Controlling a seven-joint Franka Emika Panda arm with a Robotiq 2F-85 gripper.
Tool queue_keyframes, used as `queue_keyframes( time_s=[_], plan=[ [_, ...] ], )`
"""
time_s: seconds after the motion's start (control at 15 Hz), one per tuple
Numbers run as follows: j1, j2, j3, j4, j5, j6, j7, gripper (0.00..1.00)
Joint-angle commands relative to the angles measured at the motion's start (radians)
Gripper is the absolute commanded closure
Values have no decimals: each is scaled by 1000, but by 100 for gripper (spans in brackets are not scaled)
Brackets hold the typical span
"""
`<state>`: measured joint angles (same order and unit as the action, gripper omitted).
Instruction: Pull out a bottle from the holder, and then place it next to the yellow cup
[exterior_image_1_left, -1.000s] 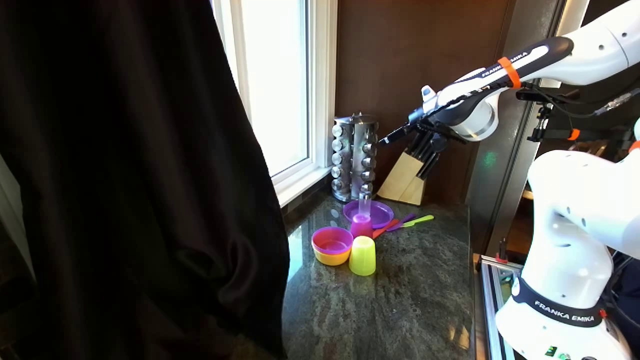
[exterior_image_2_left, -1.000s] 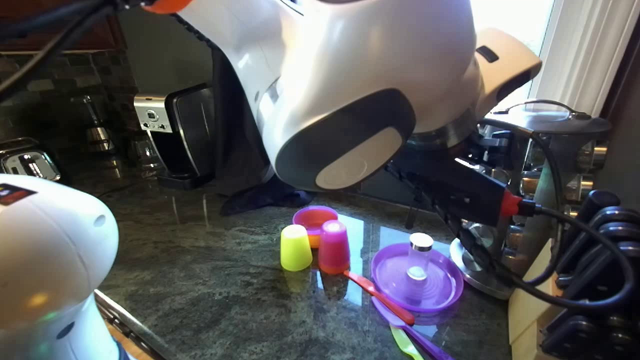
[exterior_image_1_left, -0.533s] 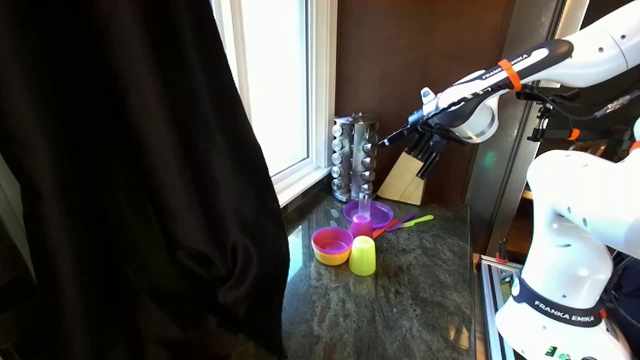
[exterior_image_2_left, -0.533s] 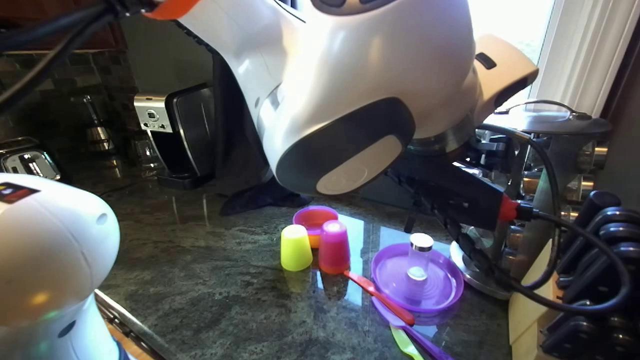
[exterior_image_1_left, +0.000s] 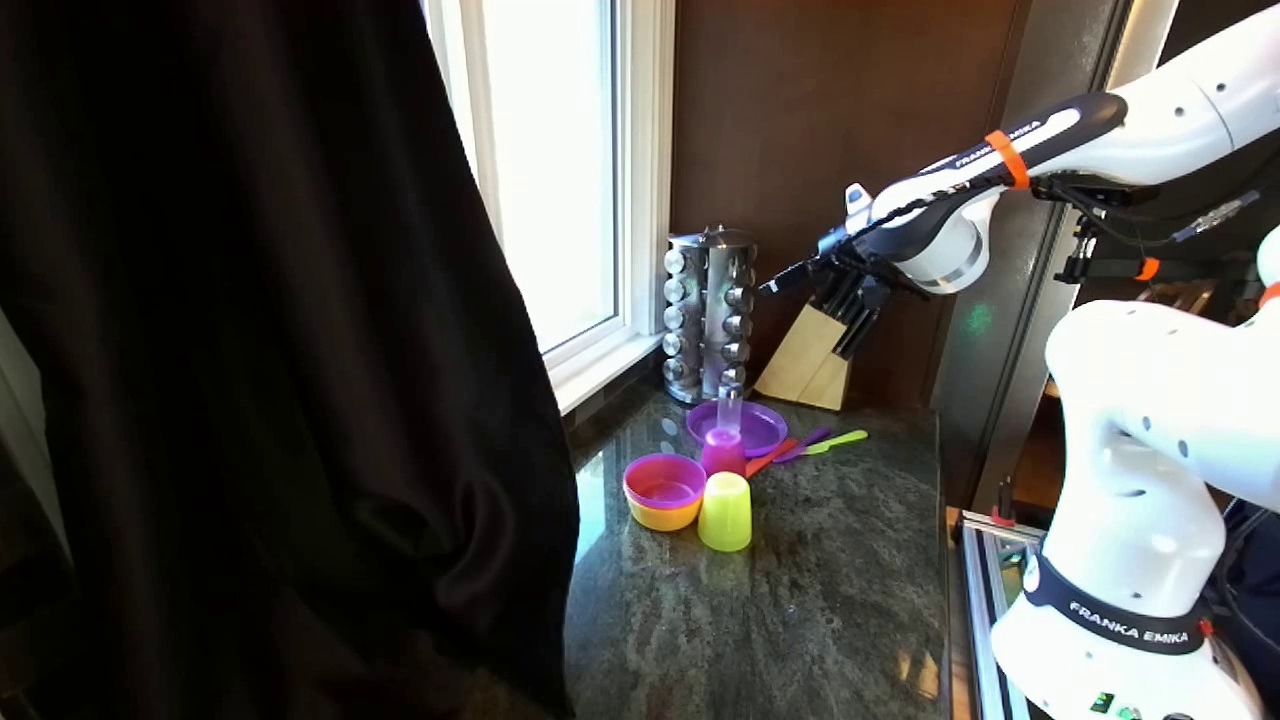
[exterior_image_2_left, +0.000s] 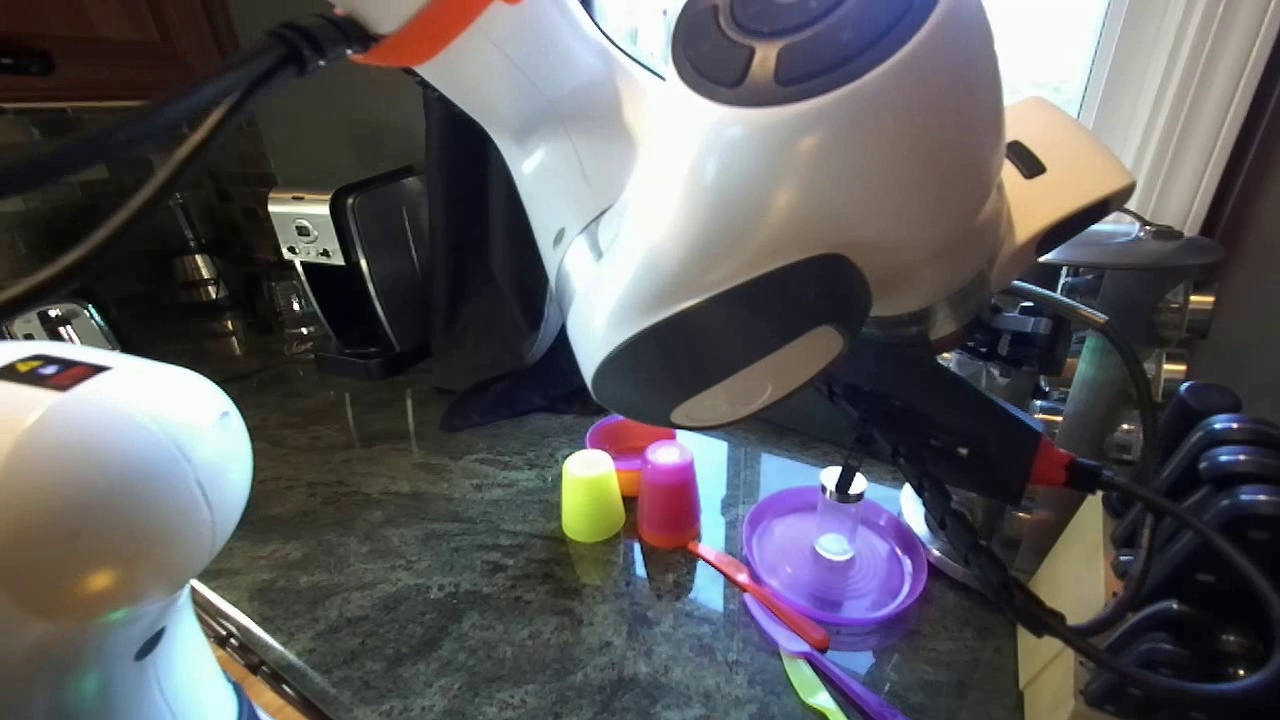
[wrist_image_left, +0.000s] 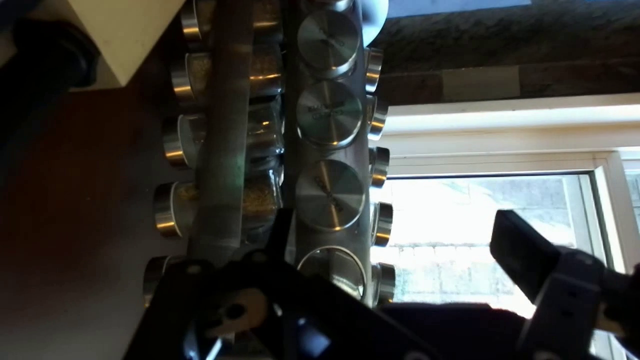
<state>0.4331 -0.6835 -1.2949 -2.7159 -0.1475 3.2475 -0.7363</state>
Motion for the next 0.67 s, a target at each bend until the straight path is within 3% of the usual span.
queue_keyframes(
  time_s=[0.0,0.07,0.13,0.6],
  plan=[
    [110,8,-101,40,-37,68,13,0],
    [130,21,-119,51,-42,75,20,0],
    [67,6,-67,25,-56,43,36,0],
    [154,7,-131,58,-55,65,55,0]
  ],
)
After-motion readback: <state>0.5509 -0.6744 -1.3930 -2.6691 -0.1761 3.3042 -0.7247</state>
